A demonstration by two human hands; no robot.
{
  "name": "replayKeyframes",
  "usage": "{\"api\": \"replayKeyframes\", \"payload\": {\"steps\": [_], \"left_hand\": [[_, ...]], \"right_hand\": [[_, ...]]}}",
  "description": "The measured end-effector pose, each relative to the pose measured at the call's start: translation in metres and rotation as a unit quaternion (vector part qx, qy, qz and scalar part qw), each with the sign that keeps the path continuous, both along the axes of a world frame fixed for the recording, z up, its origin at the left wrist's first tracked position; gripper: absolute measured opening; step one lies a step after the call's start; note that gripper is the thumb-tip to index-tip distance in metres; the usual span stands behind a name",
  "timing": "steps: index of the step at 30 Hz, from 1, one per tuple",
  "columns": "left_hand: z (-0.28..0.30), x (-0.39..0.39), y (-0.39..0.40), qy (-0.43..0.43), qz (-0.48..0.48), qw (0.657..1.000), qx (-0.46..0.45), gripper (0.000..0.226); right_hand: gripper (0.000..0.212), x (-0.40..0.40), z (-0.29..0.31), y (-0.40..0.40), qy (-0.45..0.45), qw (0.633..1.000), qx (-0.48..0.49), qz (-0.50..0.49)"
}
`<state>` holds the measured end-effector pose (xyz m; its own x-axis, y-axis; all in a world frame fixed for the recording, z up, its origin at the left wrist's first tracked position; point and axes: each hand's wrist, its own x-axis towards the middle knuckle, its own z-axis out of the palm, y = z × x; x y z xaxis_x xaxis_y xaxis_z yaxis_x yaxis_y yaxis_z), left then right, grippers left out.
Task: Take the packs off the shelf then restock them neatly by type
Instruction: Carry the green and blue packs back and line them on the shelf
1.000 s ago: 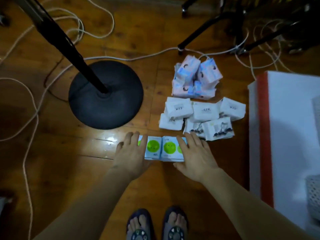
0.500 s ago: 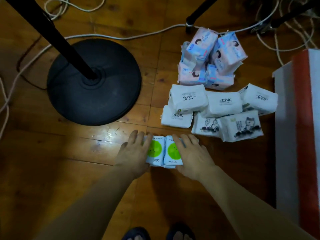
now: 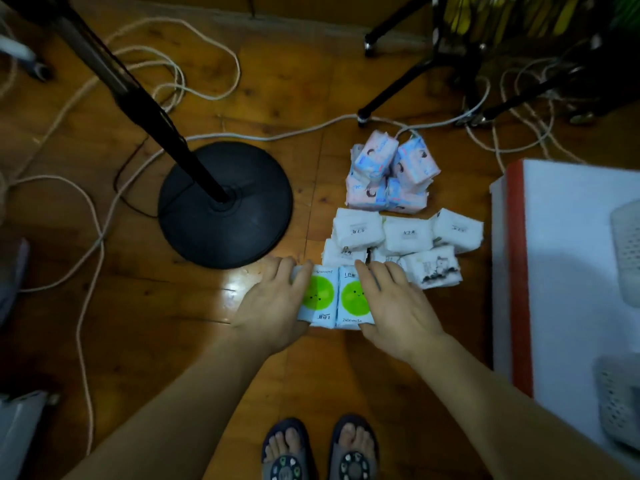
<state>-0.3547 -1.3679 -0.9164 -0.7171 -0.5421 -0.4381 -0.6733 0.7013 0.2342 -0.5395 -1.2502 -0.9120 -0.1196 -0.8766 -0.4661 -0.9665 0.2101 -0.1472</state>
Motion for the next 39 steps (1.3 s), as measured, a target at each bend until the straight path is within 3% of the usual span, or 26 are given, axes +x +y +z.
{"api": "replayKeyframes", "payload": {"steps": [12,22,31,39], "left_hand": [[0.326,-0.053,-0.043,0.098,-0.033,0.986,-0.131,0.098],[0.571,-0.108,-0.047,0.172,-0.046,0.956,-0.232,0.104],[0.741,-0.131,-0.027,0.240,-0.084,0.916,-0.310,0.097],[0.838,-0.154,-0.006,0.321,-0.152,0.873,-0.334,0.090]], "right_hand": [[0.094,-0.056,0.341,-0.031,0.080,0.990,-0.112,-0.001],[0.090,-0.104,0.584,-0.026,0.115,0.967,-0.227,-0.029],[0.095,-0.117,0.750,0.009,0.203,0.927,-0.314,-0.032],[0.094,-0.113,0.846,0.059,0.282,0.890,-0.351,-0.080]]}}
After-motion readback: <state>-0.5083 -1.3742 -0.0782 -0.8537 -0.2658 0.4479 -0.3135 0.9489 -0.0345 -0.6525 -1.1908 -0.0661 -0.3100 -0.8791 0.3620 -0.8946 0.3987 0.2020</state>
